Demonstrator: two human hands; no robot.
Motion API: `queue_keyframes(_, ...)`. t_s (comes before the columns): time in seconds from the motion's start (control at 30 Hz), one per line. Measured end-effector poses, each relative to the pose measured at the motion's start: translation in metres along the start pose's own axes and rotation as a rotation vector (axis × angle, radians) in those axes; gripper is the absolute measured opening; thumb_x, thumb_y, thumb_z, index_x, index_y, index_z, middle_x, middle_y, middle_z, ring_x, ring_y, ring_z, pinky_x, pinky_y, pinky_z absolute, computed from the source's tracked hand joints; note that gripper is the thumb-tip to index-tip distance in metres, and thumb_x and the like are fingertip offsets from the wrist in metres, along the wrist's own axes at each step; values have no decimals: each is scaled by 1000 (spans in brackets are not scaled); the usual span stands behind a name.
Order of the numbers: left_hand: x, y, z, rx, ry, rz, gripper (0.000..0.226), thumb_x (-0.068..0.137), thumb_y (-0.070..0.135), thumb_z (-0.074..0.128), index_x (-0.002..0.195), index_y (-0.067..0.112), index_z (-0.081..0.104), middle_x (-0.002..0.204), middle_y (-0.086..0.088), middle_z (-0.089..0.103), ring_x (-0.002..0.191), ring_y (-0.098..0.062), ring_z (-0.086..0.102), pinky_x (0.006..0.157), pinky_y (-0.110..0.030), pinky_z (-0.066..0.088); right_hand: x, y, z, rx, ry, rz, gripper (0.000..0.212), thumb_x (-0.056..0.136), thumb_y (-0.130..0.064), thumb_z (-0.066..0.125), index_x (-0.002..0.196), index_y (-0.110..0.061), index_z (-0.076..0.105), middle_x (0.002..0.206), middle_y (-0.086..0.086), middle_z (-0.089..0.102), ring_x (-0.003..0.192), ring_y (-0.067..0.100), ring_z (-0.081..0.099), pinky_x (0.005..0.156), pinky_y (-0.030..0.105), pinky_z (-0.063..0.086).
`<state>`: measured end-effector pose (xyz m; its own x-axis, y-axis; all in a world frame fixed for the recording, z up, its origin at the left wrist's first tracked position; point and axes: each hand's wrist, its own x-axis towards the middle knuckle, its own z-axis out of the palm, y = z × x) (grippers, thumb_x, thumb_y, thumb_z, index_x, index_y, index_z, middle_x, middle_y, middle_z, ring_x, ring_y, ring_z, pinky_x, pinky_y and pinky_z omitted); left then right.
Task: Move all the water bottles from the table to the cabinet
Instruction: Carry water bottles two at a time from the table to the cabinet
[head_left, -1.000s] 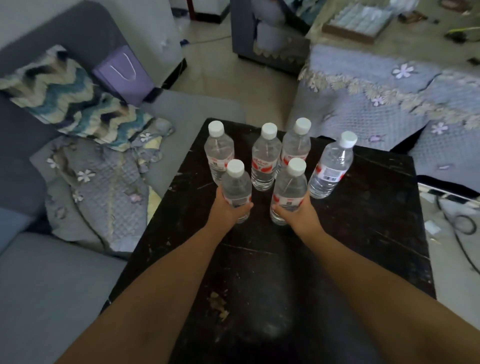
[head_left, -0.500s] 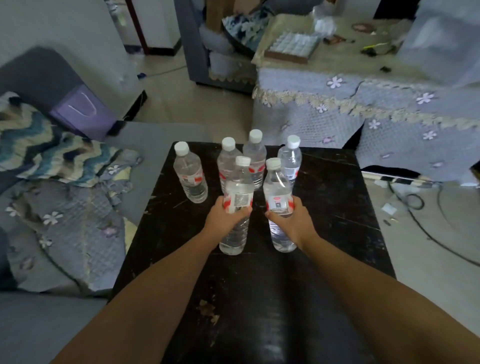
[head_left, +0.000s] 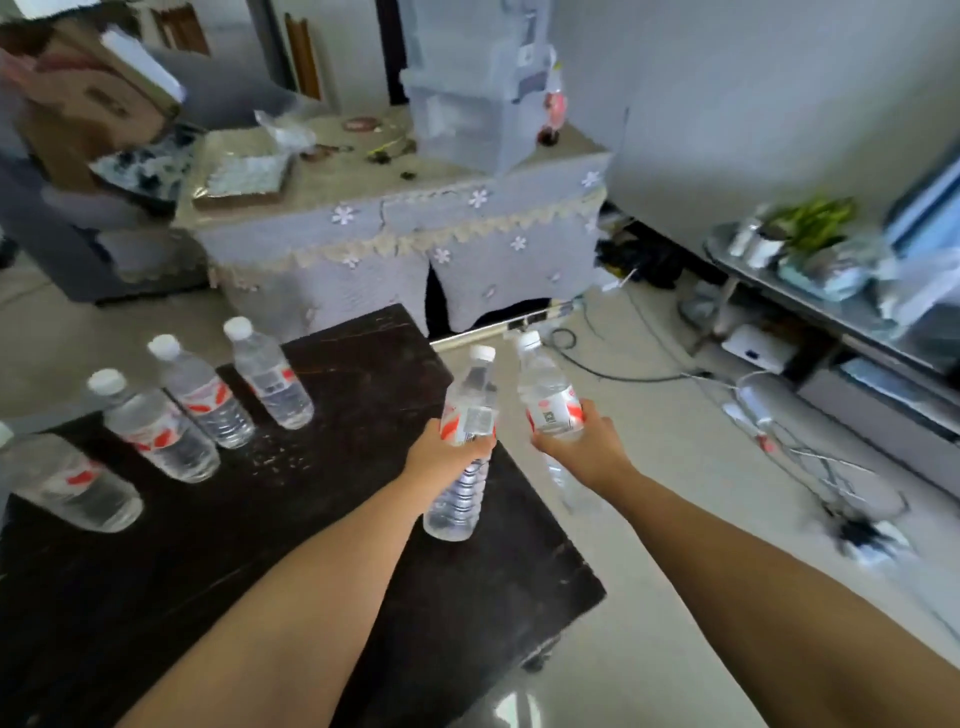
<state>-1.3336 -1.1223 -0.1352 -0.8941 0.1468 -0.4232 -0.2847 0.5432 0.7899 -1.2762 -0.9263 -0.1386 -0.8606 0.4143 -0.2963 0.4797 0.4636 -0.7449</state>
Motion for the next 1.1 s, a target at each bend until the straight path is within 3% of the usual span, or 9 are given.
queue_keyframes(0.13,-31,46,97,161,-144,85,81,68,58,74,131,16,46,124,-2,59,113,-24,58,89,-28,41,-35,81,-88,33,147,121,88,51,-67,68,128,-30,43,116,5,56,106,28,59,95,48,51)
queue_keyframes(0.3,-76,82,208,243,-292,177,71,73,52,74,128,16,48,123,-3,60,103,-22,58,84,-28,42,-93,170,-178,39,275,268,73,65,-55,73,126,-29,43,114,6,50,106,28,55,92,40,47)
queue_keyframes(0.43,-118,112,298,335,-419,250,69,73,50,74,127,15,49,126,-4,60,113,-25,58,83,-26,40,-146,240,-239,105,422,391,76,66,-52,74,130,-26,43,121,7,52,107,28,56,93,42,48)
queue_keyframes(0.57,-151,133,367,392,-553,318,70,73,48,75,129,16,49,127,-3,61,114,-24,59,87,-28,43,-188,291,-276,191,532,522,78,70,-49,74,136,-25,39,125,9,45,111,31,53,99,44,45)
queue_keyframes(0.7,-177,150,430,463,-696,382,72,73,48,75,131,15,47,129,-4,60,114,-23,59,85,-27,44,-220,334,-300,278,638,645,69,74,-44,74,130,-20,44,123,11,48,100,28,54,96,42,46)
queue_keyframes(0.97,-191,187,532,621,-869,474,76,73,50,75,134,15,45,130,-5,59,115,-24,59,90,-30,47,-236,393,-346,399,787,750,69,69,-44,76,126,-20,47,118,8,52,103,29,58,93,43,49)
queue_keyframes(1.1,-188,227,589,651,-970,533,76,72,45,78,136,19,49,130,-1,60,115,-21,59,90,-25,45,-233,424,-385,440,878,811,68,69,-44,76,125,-19,47,118,9,52,104,30,58,96,47,48)
